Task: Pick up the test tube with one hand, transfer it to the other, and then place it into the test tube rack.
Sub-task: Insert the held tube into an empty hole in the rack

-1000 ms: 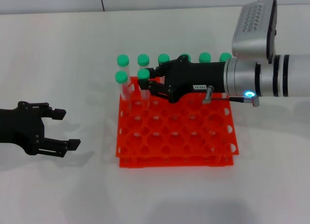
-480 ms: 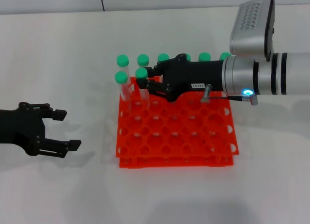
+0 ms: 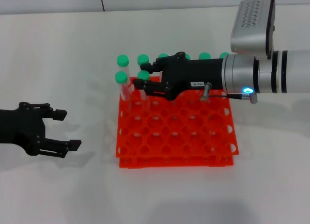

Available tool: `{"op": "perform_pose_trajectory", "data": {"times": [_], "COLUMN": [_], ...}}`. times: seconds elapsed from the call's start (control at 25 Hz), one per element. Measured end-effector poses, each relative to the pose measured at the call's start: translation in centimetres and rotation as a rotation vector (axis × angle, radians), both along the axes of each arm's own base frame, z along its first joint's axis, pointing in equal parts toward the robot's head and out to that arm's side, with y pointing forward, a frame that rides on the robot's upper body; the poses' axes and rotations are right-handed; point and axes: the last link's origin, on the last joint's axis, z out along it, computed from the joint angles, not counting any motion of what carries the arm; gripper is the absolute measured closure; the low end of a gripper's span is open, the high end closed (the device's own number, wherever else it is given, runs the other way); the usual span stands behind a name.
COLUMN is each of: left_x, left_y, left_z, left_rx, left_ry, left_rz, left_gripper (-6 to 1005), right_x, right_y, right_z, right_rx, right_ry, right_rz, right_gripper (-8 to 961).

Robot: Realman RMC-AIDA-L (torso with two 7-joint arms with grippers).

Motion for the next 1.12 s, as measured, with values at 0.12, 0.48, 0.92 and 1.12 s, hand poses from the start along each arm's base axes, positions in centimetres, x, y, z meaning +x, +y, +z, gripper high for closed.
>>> {"op": "perform_pose_trajectory", "data": {"times": [0.12, 0.48, 0.92, 1.12], "left_x": [0.0, -0.3, 0.0, 0.2], "left_y": [0.0, -0.2, 0.0, 0.2], "left_z": [0.0, 0.3, 0.3, 0.3], "left_rx": [0.000, 0.012, 0.013, 0.014], "left_ry": [0.000, -0.002, -0.006, -0.011], "left_rz": [0.000, -0.008, -0.025, -0.034], "left_gripper": [107, 107, 107, 107], "right_x": [0.0, 0.7, 3.4, 5.0], "right_y": [0.0, -1.1, -2.5, -3.0], "right_z": [0.1, 1.9, 6.8, 8.7], "right_rx": [0.003, 0.048, 0.055, -0.011], "right_ry": [0.010, 0.058, 0.113, 0.052], "right_rz": [-0.006, -0.004, -0.035, -0.050], "right_gripper": [591, 349, 272, 276]}}
